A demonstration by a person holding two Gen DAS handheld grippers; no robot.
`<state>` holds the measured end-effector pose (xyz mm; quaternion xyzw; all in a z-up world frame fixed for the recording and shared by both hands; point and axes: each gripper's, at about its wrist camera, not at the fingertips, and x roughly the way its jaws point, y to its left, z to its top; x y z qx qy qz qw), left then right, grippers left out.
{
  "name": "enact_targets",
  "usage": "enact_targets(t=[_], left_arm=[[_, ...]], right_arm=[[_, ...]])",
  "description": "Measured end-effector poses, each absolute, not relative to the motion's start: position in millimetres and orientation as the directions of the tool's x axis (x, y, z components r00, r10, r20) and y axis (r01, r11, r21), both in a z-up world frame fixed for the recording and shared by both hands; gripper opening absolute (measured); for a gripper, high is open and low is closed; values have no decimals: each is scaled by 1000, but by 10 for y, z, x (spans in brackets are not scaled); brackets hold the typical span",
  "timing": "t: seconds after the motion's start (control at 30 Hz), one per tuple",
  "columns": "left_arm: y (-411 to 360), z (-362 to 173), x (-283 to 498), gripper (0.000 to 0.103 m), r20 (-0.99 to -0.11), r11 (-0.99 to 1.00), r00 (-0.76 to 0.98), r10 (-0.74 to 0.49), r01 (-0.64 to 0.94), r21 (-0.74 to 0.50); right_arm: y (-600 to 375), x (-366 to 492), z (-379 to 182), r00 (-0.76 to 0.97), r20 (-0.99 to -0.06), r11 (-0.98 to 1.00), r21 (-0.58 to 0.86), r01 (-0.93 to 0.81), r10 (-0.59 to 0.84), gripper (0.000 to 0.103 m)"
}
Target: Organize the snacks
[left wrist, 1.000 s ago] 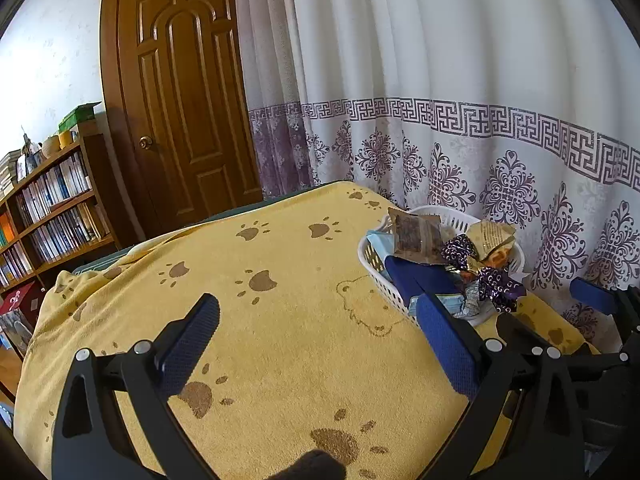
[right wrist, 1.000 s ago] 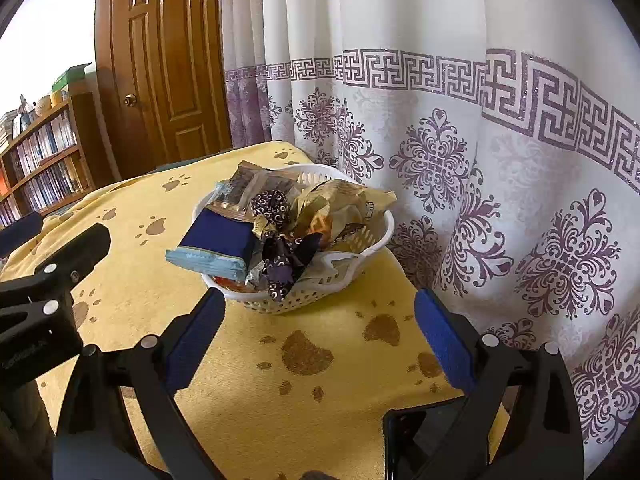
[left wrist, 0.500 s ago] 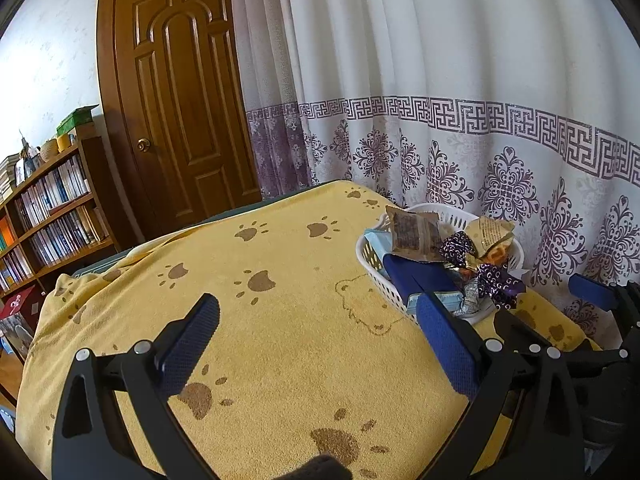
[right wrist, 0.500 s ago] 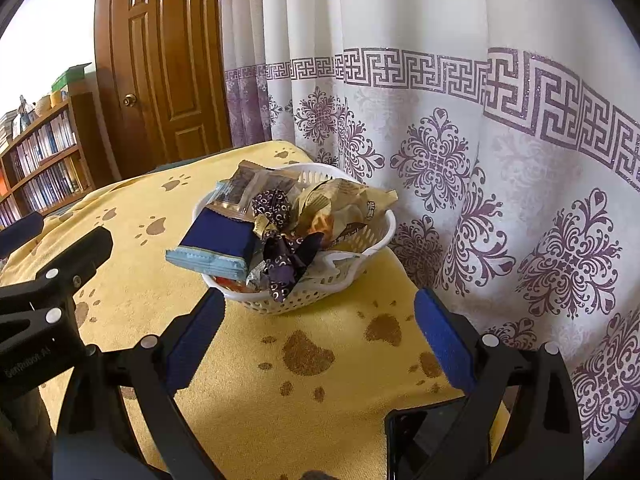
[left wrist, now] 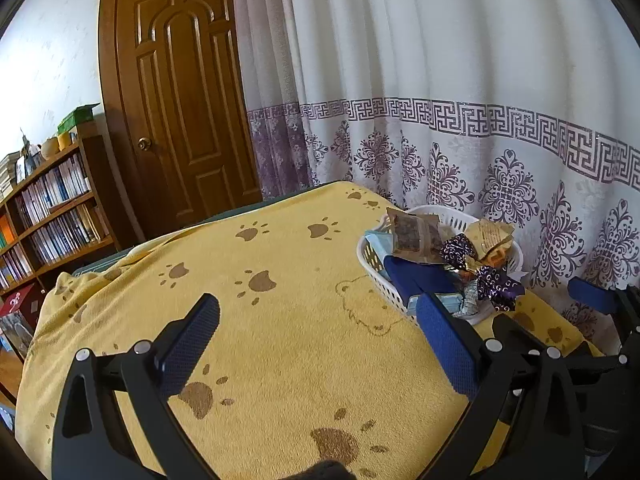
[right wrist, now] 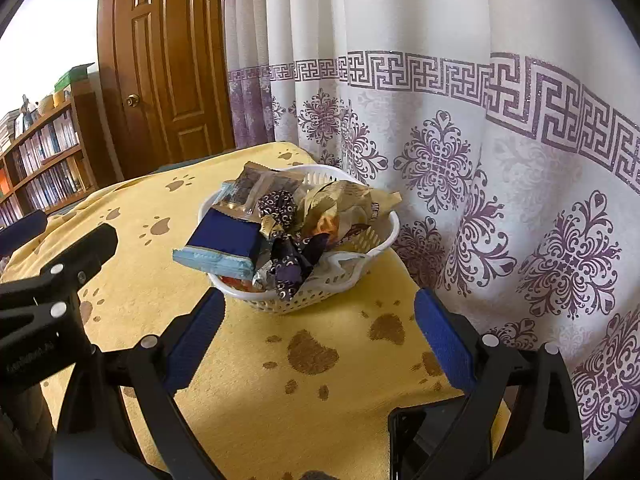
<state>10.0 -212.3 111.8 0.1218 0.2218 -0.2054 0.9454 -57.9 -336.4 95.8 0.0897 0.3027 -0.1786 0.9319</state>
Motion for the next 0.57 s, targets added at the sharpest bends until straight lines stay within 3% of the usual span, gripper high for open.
enact_targets(t=[0.33,0.57], left_arm=[[-2007,1177,40,98,-469,892,818,-332,434,126],[-1613,1007,103,98,-551,936,801,-236,340,93]], right_arm=[[-3222,-576,952,757,-602,933,54,357,-255,97],[-2929,-473,796,748,-639,956,66,285,-179,97]])
